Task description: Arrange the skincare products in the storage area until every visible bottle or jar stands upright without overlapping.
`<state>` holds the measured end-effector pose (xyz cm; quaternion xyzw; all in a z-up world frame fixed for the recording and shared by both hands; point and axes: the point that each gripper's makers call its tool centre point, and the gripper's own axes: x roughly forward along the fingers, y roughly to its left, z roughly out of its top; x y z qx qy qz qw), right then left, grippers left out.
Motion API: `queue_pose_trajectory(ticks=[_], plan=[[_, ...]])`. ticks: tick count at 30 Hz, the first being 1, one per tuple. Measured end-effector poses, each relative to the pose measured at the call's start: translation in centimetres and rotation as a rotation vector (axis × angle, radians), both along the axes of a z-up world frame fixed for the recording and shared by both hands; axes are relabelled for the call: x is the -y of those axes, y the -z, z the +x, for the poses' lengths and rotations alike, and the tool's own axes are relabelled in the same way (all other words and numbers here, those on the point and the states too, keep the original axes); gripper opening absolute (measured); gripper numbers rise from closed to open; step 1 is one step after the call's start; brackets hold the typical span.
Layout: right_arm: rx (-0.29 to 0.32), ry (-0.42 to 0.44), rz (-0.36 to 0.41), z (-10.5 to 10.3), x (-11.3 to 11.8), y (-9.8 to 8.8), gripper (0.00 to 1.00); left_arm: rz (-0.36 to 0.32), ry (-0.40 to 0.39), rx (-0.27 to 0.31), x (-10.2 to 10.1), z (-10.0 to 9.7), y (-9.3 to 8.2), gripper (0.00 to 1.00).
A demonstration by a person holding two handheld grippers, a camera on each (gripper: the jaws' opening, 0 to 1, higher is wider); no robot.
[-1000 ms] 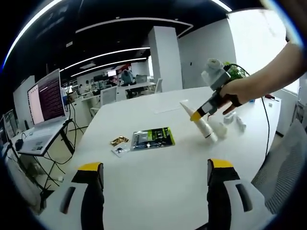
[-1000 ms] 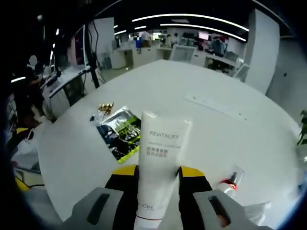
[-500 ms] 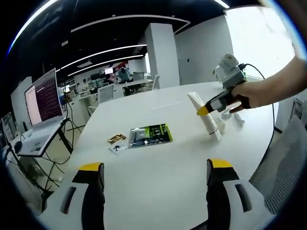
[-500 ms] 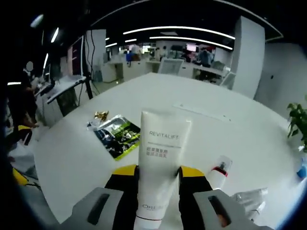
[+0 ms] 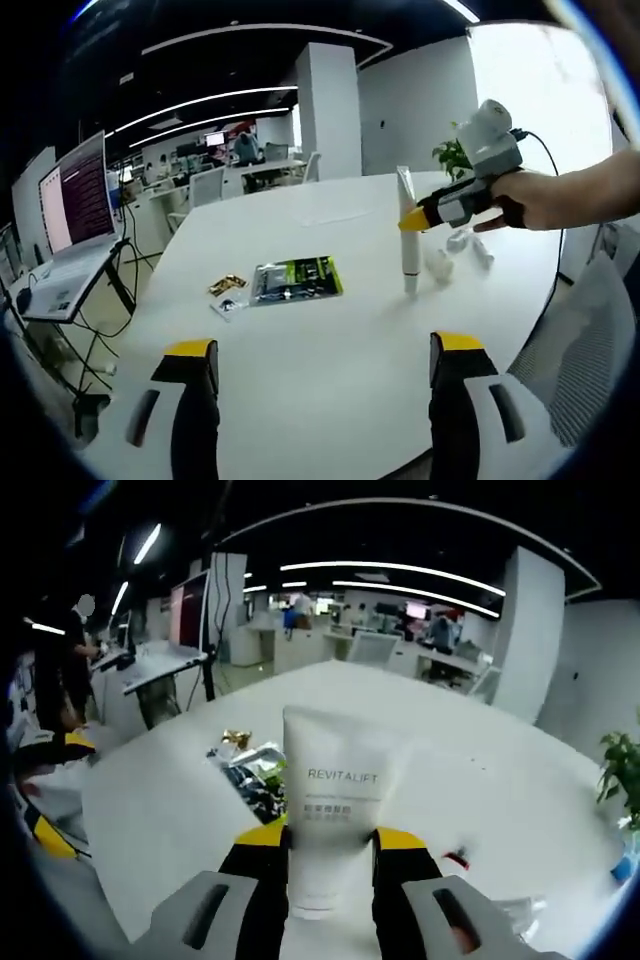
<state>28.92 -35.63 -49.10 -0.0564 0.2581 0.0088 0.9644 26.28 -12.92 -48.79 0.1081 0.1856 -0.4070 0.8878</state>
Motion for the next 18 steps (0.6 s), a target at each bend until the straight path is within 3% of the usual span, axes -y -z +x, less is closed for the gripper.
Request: queue_pose_trajectory(ticks=[12,15,18], plan=[[0.045,-0.01,-0.006,-2.4,-1.2,-1.4,0.24,-0.086,0.015,0.038,2.1,1.3,-3.9,0.81],[0.053,-0.004,-0.004,-3.0,-1.3,-1.7,0.24,-0.099,0.04,0.039,2.8,1.1,-4.5,0.81],[0.061,0.002,0.003,-3.5,-1.4,-1.9,0.24,-0.11,0.119,0.029,4.5,0.4,-5.2,0.82]])
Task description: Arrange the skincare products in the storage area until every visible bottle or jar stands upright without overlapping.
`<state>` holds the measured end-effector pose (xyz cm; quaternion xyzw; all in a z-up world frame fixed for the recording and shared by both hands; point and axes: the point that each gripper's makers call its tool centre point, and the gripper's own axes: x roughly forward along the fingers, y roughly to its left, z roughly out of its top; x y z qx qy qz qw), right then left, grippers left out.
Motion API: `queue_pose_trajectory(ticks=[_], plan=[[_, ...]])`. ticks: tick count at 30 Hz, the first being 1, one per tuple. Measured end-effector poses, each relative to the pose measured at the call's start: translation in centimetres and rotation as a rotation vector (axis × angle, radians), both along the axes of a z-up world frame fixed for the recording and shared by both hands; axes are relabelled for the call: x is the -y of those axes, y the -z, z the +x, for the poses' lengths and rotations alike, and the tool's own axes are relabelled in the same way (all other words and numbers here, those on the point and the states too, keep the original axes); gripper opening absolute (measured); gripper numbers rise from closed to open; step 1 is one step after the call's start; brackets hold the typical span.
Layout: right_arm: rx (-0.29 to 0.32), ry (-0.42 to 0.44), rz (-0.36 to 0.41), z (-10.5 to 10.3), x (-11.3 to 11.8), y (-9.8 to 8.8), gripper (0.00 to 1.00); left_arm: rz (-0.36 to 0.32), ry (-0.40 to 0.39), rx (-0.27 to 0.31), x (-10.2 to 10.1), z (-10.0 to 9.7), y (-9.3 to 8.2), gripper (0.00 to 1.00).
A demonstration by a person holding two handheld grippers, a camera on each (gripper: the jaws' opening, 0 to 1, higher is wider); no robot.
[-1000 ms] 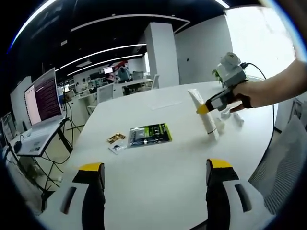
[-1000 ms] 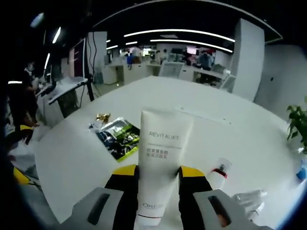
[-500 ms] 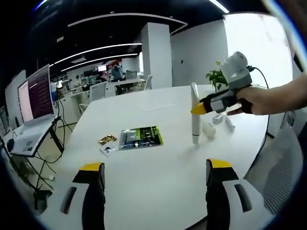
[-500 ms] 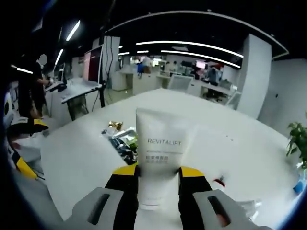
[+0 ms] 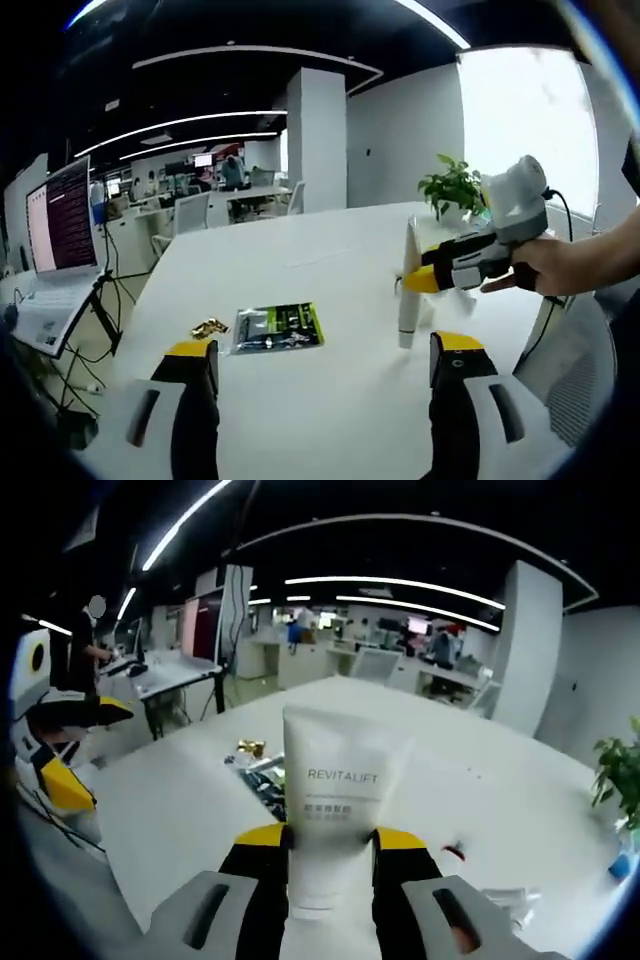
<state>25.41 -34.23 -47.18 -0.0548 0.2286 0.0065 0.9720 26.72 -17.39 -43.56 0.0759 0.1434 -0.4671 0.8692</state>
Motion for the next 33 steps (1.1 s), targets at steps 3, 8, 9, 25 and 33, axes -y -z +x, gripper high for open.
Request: queue_pose_trajectory(ticks=[3,8,9,25,33], plan=[[0.01,0.0,-0.003,-0.6,-0.2,-0.4,0.23,0.009,0.049,0.026,1.4,-0.5,-1.1,0.8],[0.013,-0.006,-0.024,-1.5,-0.6,-0.5,0.23,-0.051,0.085,0.025,3.1,-0.7,-3.1,0.78],[0.014,-0.009,-0.027,-1.7,-0.7,-0.5,0.23,-0.063,0.097,0.026,3.6,-0.9,-3.6,0.76],[0.031,-0.031,-0.03,-3.0,-2.4,-1.5,0.24,-0.117,0.24,-0.006,8.5,-3.2,-5.6,0.66],[0.039,-0.046,-0.031,-3.4,-3.8,-2.0,0.24,-0.128,0.301,-0.036,10.3,-4.0,-5.7,0.59]])
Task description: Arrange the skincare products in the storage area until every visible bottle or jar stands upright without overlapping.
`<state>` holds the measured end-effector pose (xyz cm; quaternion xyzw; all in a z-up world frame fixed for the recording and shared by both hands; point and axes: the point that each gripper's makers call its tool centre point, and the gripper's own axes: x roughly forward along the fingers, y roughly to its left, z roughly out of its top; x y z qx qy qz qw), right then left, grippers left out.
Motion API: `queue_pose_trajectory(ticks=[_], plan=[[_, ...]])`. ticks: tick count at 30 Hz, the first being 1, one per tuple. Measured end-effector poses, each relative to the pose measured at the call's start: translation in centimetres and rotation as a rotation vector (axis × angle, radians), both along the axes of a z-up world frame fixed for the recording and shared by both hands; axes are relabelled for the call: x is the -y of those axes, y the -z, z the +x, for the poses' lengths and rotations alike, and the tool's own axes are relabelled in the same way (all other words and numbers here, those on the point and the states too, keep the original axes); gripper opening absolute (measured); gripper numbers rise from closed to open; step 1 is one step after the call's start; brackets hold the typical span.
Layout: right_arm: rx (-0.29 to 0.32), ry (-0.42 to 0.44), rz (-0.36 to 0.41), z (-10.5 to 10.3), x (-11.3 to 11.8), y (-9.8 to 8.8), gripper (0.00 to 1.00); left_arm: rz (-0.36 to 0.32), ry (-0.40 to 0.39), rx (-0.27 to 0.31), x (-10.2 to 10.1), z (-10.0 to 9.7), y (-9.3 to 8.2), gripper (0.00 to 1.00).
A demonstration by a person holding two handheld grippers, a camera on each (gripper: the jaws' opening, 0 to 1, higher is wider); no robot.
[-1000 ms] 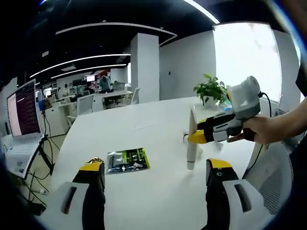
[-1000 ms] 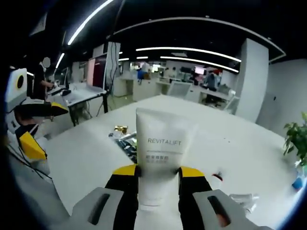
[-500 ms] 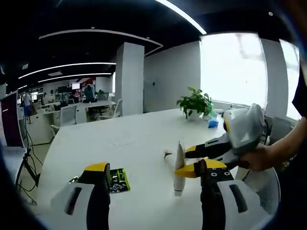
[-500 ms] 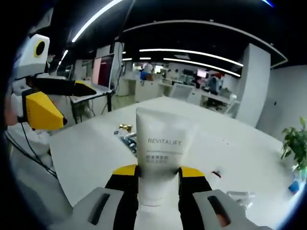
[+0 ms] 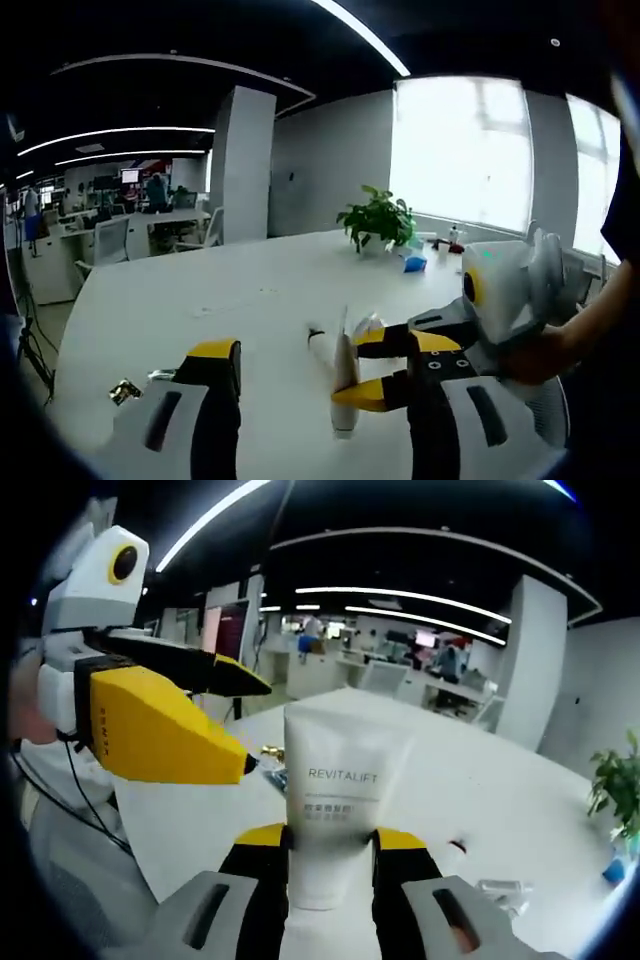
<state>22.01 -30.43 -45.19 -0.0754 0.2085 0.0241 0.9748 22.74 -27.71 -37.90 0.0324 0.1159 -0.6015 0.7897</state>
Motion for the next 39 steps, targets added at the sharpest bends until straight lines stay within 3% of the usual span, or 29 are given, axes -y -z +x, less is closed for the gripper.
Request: queue_pose_trajectory(ticks=[9,19,31,39], plan=[[0.014,-0.038,-0.029,-0.1,-1.6,-0.9,0.24,0.028,0.045,-0.03,0.8,-0.5,1.2,0.43],[0.031,-0.063,-0.036,-0.1,-2.5,-1.9,0.24,0.023,0.048,-0.089,0.7,-0.6,1.9,0.35],[0.036,-0.087,-0.03,0.2,-3.5,-2.3,0.24,0.024,0.056,-0.092,0.8,-0.5,2.1,0.18],[0.036,-0.086,-0.02,0.2,-3.5,-2.4,0.24,0.036,0.048,-0.084,0.7,-0.3,2.4,0.14]])
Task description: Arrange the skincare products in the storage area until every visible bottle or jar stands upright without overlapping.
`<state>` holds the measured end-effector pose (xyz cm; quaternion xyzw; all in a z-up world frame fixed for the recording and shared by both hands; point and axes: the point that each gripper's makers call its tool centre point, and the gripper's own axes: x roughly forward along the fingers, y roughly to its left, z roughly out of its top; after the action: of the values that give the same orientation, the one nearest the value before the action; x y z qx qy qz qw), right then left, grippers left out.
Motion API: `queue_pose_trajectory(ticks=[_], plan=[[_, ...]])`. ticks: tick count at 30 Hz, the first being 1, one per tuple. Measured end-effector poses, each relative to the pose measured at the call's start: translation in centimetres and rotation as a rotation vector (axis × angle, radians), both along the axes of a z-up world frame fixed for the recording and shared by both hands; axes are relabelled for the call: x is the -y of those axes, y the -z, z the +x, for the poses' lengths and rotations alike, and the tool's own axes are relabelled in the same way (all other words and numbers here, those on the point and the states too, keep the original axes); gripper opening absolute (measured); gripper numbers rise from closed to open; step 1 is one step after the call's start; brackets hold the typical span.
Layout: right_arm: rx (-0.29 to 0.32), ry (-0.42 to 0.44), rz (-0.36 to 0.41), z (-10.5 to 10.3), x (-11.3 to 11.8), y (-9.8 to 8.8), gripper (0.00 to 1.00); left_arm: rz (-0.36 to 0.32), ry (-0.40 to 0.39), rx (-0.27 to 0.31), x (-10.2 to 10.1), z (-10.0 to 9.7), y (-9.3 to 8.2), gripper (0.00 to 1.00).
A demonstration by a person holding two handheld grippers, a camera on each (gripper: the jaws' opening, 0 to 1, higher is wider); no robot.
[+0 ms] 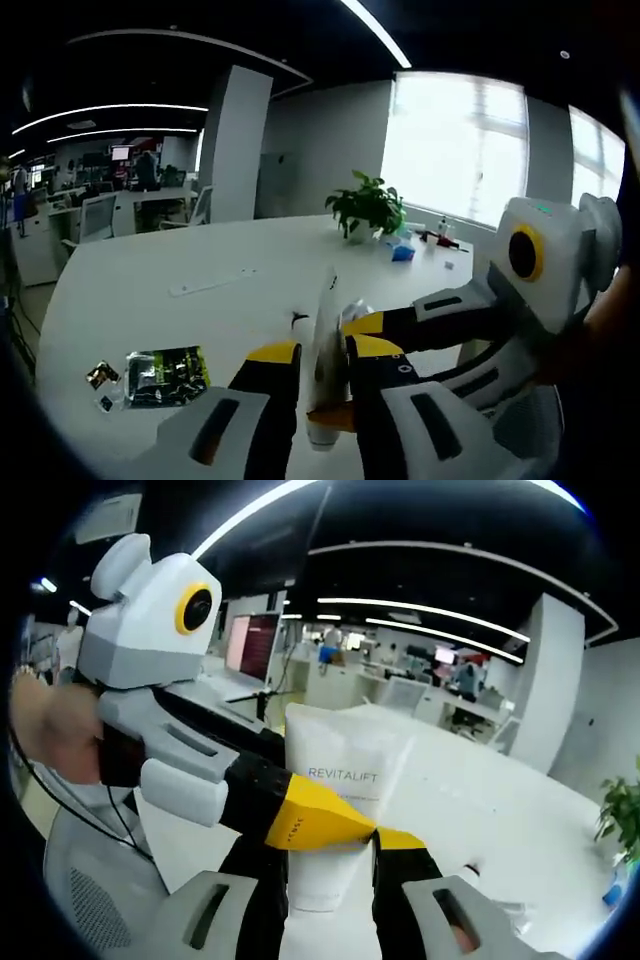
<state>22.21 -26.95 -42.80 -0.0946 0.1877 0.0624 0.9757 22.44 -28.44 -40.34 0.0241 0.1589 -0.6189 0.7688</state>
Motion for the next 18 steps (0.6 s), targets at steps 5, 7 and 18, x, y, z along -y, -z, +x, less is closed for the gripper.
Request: queue_pose_trajectory(ticks=[5,7,18], plan=[[-0.006,0.003,0.005,0.03,0.1,0.29,0.24,0.013,0.039,0.04,0.28,-0.47,0.09,0.08],[-0.003,0.004,0.014,-0.27,-0.01,-0.04,0.24,0.01,0.04,0.021,0.24,-0.49,0.1,0.08],[0.027,-0.089,0.127,-0.03,-0.43,-0.38,0.27,0.01,0.102,-0.045,-0.12,-0.28,-0.82,0.07]])
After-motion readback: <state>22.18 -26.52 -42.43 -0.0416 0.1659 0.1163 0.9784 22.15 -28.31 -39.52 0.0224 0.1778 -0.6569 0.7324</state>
